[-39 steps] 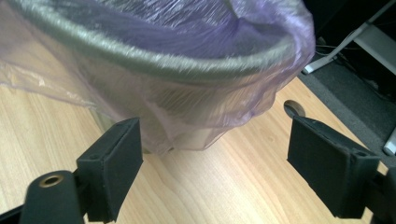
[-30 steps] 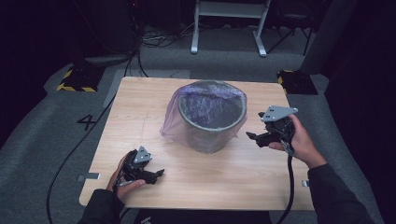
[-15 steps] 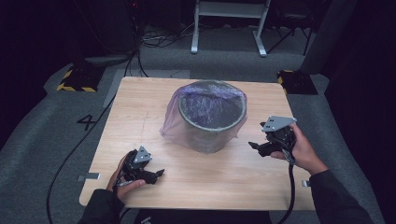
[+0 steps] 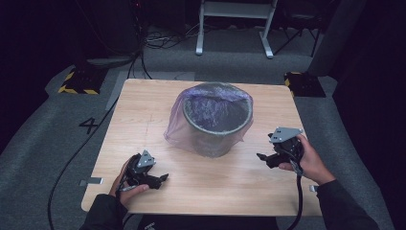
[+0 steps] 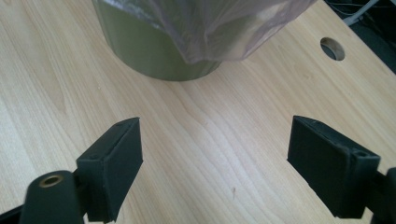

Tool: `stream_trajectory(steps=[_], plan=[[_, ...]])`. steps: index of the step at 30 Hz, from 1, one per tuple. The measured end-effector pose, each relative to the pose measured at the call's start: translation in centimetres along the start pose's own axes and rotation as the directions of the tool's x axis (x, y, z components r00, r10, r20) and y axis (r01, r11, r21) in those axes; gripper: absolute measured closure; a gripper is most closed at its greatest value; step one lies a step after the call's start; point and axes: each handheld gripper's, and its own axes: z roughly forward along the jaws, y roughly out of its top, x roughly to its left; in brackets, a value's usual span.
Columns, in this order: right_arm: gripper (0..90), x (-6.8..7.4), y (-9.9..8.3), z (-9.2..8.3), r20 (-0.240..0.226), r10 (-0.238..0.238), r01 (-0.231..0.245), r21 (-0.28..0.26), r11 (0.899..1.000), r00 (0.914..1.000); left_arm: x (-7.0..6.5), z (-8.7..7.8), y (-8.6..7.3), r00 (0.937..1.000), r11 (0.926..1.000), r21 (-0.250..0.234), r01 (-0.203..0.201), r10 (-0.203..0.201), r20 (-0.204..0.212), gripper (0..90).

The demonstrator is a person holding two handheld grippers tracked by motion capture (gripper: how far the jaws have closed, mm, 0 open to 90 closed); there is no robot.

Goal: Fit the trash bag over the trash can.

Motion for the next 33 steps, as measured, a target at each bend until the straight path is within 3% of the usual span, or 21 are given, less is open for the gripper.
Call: stream_trajectory(steps=[14, 21, 24, 29, 33], plan=[[18.3, 0.6, -2.6, 0.9, -0.023, 0.009, -0.008, 0.044, 0.999, 0.9997, 0.0, 0.0, 0.0, 1.0, 1.0, 0.0, 0.0, 0.0, 0.0, 13.4], [18.3, 1.3, -3.8, 1.2, 0.01, -0.018, 0.018, 0.094, 0.995, 0.9998, 0.0, 0.0, 0.0, 1.0, 1.0, -0.001, 0.001, -0.001, 0.0, 13.4], [18.3, 1.5, -4.2, 1.2, 0.009, -0.015, 0.014, 0.099, 0.995, 0.9998, 0.0, 0.0, 0.0, 1.0, 1.0, 0.0, 0.0, 0.0, 0.0, 13.5], [18.3, 1.8, -5.3, 1.1, 0.068, -0.035, 0.028, 0.109, 0.994, 0.997, 0.0, 0.0, 0.0, 1.0, 1.0, 0.0, 0.001, -0.001, 0.0, 13.4], [18.3, 2.0, -6.3, 1.1, 0.078, -0.027, 0.018, 0.11, 0.994, 0.9966, 0.0, 0.0, 0.0, 1.0, 1.0, 0.0, 0.0, 0.0, 0.0, 13.5]])
